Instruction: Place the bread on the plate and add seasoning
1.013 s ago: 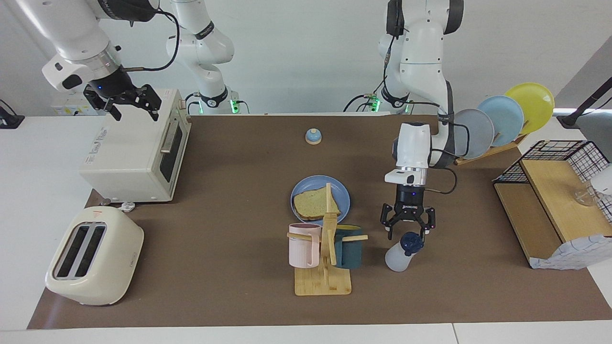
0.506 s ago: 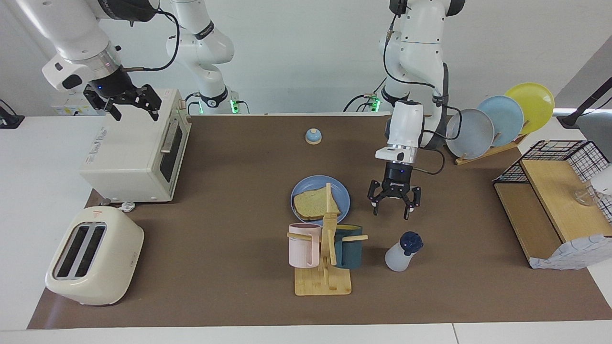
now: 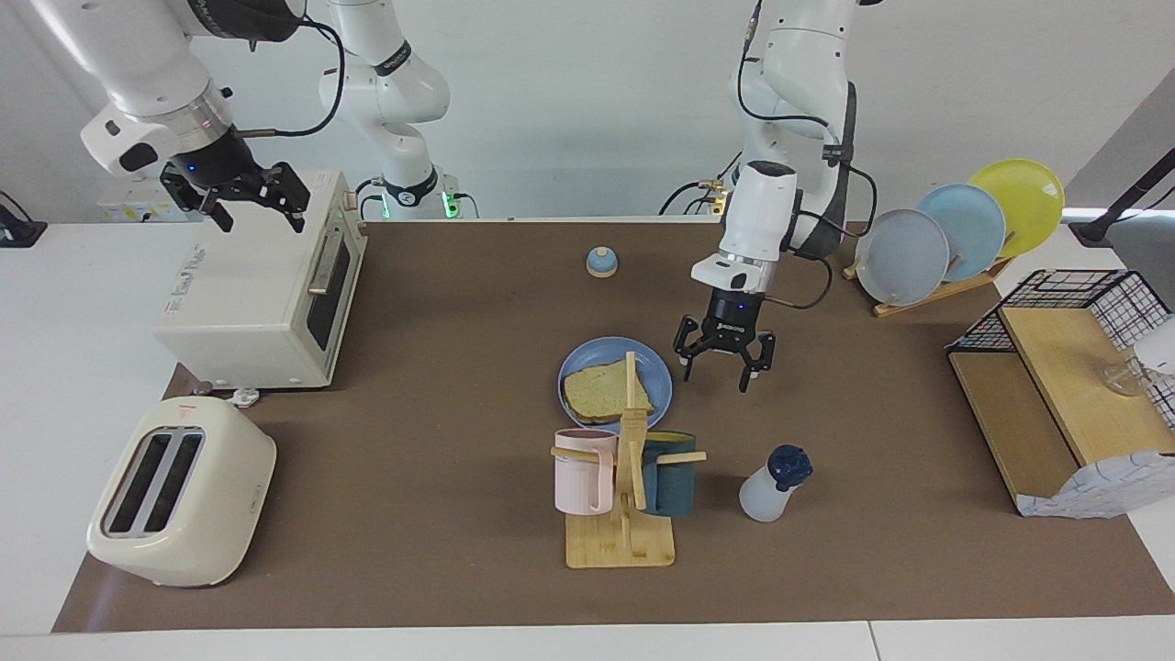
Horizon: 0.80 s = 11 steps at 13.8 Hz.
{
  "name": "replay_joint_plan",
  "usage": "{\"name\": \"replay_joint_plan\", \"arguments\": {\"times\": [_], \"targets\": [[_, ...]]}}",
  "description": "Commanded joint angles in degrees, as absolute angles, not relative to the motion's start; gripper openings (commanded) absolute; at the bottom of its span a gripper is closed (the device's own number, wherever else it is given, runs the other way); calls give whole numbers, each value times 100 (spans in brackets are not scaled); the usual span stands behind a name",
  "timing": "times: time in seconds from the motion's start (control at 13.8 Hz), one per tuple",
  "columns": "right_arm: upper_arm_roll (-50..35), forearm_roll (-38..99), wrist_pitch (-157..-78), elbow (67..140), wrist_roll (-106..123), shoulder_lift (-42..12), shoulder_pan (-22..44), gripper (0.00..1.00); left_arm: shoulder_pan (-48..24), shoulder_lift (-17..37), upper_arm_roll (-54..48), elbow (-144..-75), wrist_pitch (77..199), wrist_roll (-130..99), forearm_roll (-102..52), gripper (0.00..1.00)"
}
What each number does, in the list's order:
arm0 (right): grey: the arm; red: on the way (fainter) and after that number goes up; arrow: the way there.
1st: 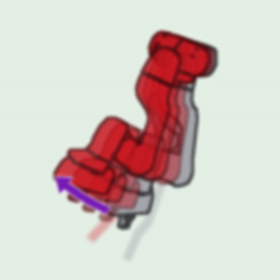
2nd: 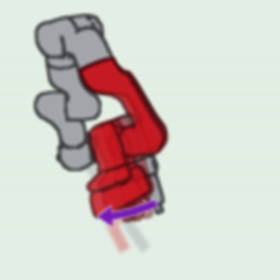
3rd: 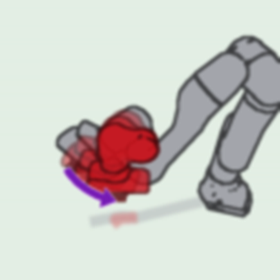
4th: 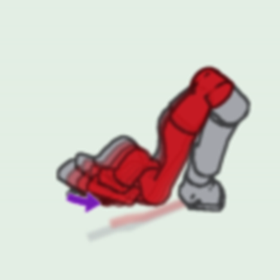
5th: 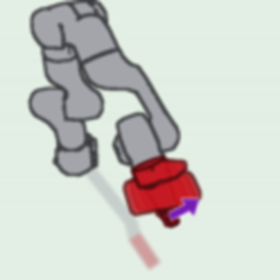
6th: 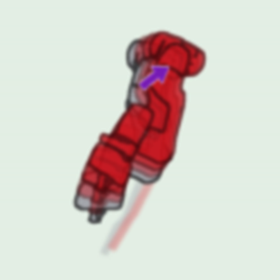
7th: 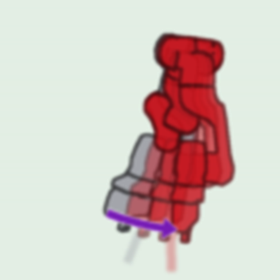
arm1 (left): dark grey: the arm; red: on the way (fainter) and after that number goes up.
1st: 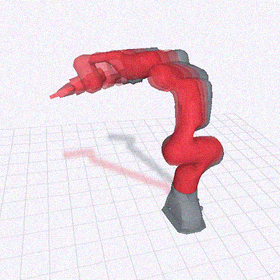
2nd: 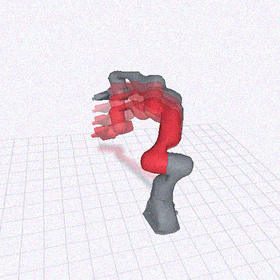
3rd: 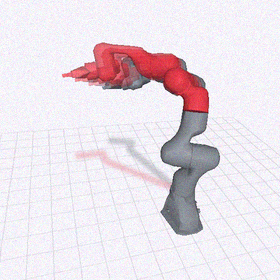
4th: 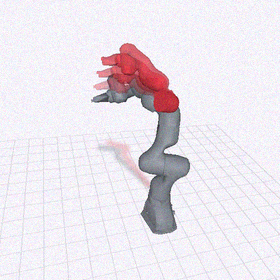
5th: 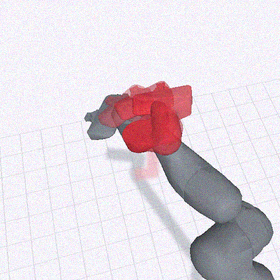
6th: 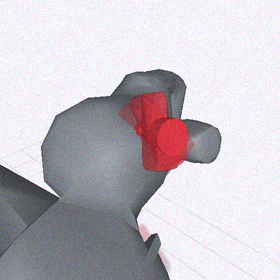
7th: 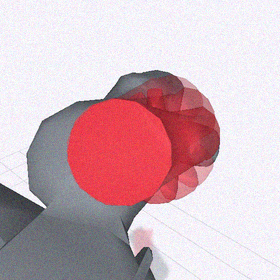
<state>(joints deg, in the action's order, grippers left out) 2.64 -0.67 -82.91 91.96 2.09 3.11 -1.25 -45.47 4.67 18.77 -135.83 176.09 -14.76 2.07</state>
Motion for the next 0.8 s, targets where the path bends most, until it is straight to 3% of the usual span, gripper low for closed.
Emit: {"name": "replay_joint_plan", "arguments": {"times": [0.0,0.29,0.72], "targets": [[237,-70,-8367,9272,352,378,-202,100,-4702,-34,1951,-13580,16685,-1538,281,100],[237,-70,-8367,9272,360,378,-202,100,-4684,-264,1951,-12554,14464,-1468,290,100],[237,-70,-8367,9272,352,378,-202,100,-4667,-273,1951,-11024,12194,-1538,255,100]]}}
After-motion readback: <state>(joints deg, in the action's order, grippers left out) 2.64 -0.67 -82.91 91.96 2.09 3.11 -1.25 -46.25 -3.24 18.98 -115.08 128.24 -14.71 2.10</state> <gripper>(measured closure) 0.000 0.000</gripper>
